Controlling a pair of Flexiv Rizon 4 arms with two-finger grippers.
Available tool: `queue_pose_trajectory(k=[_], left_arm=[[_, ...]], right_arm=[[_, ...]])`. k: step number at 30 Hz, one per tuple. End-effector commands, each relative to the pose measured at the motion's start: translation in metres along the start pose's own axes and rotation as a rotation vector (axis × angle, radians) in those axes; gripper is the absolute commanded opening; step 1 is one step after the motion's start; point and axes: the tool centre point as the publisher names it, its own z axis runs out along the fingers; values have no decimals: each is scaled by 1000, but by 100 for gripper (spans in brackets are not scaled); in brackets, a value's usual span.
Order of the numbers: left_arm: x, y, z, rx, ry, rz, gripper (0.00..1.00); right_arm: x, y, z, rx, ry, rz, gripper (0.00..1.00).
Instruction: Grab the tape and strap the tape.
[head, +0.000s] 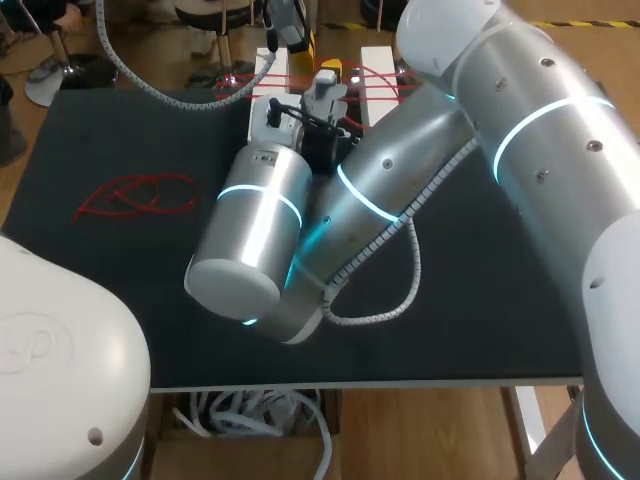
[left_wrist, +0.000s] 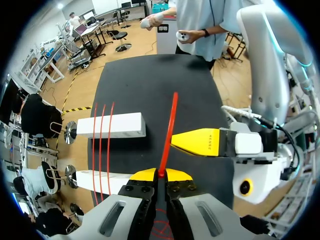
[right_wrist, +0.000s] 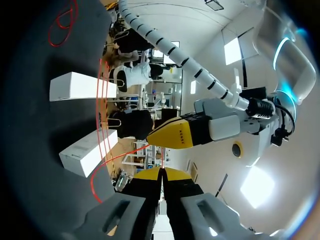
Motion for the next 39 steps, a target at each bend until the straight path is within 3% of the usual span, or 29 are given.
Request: queue_pose_trajectory(k=[1, 4, 5, 6, 7, 8, 9, 17, 24, 28, 31, 39], left_arm=[[0, -1, -1, -4, 0, -2, 0], [0, -1, -1, -4, 0, -2, 0], [0, -1, -1, -4, 0, -2, 0], [0, -1, -1, -4, 0, -2, 0], [0, -1, -1, -4, 0, -2, 0], [0, -1, -1, -4, 0, -2, 0], [0, -1, -1, -4, 0, -2, 0], [0, -1, -1, -4, 0, -2, 0], [0, -1, -1, -4, 0, -2, 0], [0, -1, -1, -4, 0, -2, 0], [0, -1, -1, -4, 0, -2, 0], [0, -1, -1, -4, 0, -2, 0]], right_arm=[[-3, -1, -3, -6, 4, 5, 0], [-3, -2, -3, -8, -1, 10, 0], [-3, -3, -3, -7, -1, 10, 4], [-3, -3, -2, -6, -3, 10, 18], [-3, -3, -2, -5, -4, 11, 19], [-3, -3, -1, -4, -5, 11, 8], [-4, -3, -1, -3, -8, 12, 5], [-5, -3, 1, 0, -13, 18, 0], [-13, -7, 8, 16, -27, 43, 4], [-14, -7, 13, 25, -30, 46, 18], [-17, -8, 16, 31, -31, 51, 23], [-18, -7, 23, 48, -29, 49, 9]])
